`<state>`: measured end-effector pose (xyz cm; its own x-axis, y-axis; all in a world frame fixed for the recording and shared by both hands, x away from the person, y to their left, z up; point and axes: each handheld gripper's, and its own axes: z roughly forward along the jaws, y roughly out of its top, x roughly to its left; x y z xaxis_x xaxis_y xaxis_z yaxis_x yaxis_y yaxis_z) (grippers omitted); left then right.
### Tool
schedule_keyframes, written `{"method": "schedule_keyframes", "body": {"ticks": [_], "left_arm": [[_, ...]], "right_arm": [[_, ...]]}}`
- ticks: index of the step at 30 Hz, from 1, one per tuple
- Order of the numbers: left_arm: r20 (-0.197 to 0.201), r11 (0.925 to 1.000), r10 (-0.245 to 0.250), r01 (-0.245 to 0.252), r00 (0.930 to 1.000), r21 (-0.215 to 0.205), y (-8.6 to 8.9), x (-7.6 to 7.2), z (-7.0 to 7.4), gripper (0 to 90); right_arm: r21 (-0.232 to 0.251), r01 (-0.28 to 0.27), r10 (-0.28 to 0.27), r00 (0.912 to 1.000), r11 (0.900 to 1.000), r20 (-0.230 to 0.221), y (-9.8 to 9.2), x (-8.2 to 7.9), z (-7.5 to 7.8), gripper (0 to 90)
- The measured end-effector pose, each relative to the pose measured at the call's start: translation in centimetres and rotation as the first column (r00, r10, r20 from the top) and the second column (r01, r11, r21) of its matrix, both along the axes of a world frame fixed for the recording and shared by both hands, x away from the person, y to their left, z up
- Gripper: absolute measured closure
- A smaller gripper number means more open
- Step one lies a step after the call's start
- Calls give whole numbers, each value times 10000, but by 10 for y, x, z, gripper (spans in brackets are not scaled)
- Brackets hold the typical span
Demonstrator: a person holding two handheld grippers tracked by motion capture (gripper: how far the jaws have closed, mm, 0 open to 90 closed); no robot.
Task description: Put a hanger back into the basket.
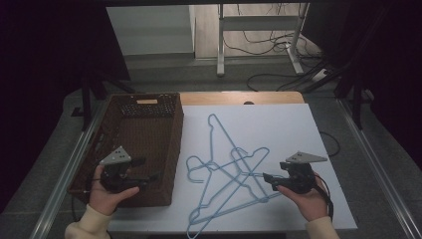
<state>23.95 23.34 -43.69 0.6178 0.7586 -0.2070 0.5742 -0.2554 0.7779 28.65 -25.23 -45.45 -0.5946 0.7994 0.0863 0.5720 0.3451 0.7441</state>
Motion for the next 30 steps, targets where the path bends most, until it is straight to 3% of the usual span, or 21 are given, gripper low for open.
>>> {"method": "schedule_keyframes", "body": {"ticks": [11,18,30], "left_arm": [[-76,9995,-295,296,9995,122,-7,-2,0,212],[-85,9995,-292,294,9995,147,-8,-2,0,212],[-104,9994,-294,296,9995,167,-9,-1,0,212]], "right_arm": [[-185,-148,138,9987,9997,-499,30,20,-2,277],[-354,-134,99,9953,9993,-962,48,37,-9,304],[-1061,-482,287,9835,9932,-1784,88,63,-30,405]]}}
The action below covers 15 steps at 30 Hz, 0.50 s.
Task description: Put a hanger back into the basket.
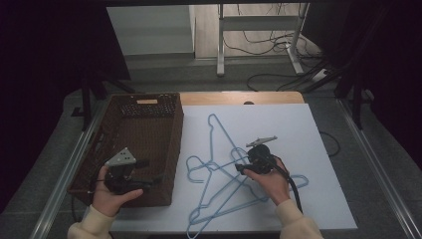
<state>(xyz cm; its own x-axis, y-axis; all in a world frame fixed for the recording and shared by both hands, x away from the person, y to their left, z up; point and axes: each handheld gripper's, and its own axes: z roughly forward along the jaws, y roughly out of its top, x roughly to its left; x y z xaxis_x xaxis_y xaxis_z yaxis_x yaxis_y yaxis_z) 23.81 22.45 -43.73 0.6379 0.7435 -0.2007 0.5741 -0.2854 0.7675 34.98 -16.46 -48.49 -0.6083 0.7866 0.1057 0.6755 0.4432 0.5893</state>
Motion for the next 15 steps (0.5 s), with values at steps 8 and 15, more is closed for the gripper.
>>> {"method": "schedule_keyframes", "body": {"ticks": [8,15], "left_arm": [[-1,10000,-8,8,10000,9,0,0,0,212],[8,10000,12,-12,10000,0,0,0,-1,212]], "right_arm": [[-664,107,-134,9991,9977,-396,16,13,-15,519],[-1215,229,-266,9992,9923,-296,24,16,-23,629]]}}
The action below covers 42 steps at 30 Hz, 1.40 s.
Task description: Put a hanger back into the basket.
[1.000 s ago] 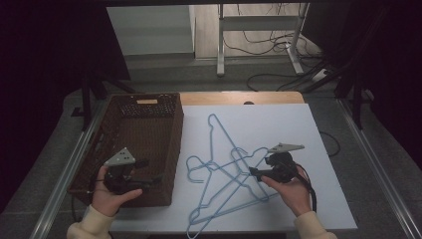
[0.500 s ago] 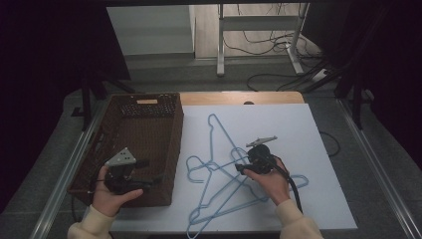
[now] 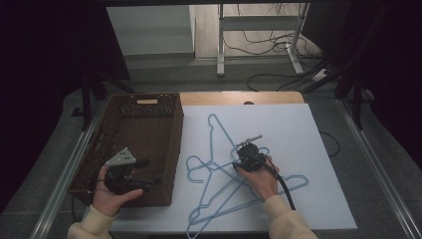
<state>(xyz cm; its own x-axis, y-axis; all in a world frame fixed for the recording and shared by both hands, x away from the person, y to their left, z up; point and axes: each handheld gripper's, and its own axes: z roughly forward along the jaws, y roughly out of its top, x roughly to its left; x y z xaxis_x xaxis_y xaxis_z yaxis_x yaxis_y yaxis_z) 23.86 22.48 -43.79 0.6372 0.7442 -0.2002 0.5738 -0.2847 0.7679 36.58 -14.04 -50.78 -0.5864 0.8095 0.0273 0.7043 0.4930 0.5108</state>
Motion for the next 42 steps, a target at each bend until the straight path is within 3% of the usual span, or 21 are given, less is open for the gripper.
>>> {"method": "schedule_keyframes", "body": {"ticks": [1,8,12,16,19,28,30,33,34,36,42], "left_arm": [[20,10000,-7,7,10000,-1,0,0,0,212],[81,10000,-46,46,10000,6,-2,-1,1,213],[155,10000,-69,69,9999,-6,-3,-2,3,213],[244,9999,-167,167,9996,-4,-7,-3,6,214],[299,9995,-315,313,9991,56,-11,-5,8,214],[296,9964,-840,836,9960,135,-33,-6,11,215],[238,9913,-1285,1277,9914,319,-50,-6,11,215],[167,9880,-1512,1506,9884,329,-60,-5,10,215],[81,9827,-1812,1808,9834,399,-73,-4,9,215],[15,9794,-1973,1971,9803,440,-82,-2,8,216],[-429,9699,-2432,2435,9690,10,-101,4,5,227]], "right_arm": [[-228,95,-94,9999,9997,54,2,0,-1,661],[-350,165,-163,9999,9992,45,6,-1,0,801],[29,292,-292,9996,9996,32,4,-3,2,844],[202,227,-235,9989,9995,402,3,-9,11,854],[641,325,-350,9986,9974,386,-1,-13,18,857],[1008,426,-502,9960,9940,738,-10,-26,33,857],[1118,418,-519,9947,9929,890,-12,-29,38,858],[1220,411,-531,9939,9917,964,-13,-32,41,858],[1252,406,-531,9937,9913,982,-14,-32,42,858],[1303,411,-543,9935,9906,997,-14,-33,43,858],[1405,402,-552,9930,9893,1045,-16,-34,44,858]]}}
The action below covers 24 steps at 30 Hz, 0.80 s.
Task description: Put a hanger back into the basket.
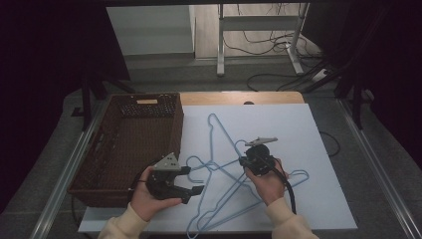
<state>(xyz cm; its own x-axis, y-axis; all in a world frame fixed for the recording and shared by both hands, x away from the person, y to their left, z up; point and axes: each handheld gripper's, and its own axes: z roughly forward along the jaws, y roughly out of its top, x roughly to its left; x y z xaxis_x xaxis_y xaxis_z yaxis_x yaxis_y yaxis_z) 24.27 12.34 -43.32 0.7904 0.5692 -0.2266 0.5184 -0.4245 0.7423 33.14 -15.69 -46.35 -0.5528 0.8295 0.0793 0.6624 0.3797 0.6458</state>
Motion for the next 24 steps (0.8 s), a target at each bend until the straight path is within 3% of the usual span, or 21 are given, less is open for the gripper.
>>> {"method": "schedule_keyframes", "body": {"ticks": [8,15,20,24], "left_arm": [[-768,9976,-661,674,9949,145,-40,9,-15,239],[-1411,9969,-743,775,9872,169,-67,20,-27,285],[-1886,9975,-663,698,9798,124,-79,30,-37,332],[-2180,9967,-654,743,9737,326,-85,39,-47,373]], "right_arm": [[107,69,-69,10000,9999,45,-1,-2,2,858],[142,52,-53,10000,9999,80,-1,-5,3,858],[244,52,-55,9999,9997,115,-2,-8,5,858],[280,53,-58,9999,9996,162,-3,-10,7,858]]}}
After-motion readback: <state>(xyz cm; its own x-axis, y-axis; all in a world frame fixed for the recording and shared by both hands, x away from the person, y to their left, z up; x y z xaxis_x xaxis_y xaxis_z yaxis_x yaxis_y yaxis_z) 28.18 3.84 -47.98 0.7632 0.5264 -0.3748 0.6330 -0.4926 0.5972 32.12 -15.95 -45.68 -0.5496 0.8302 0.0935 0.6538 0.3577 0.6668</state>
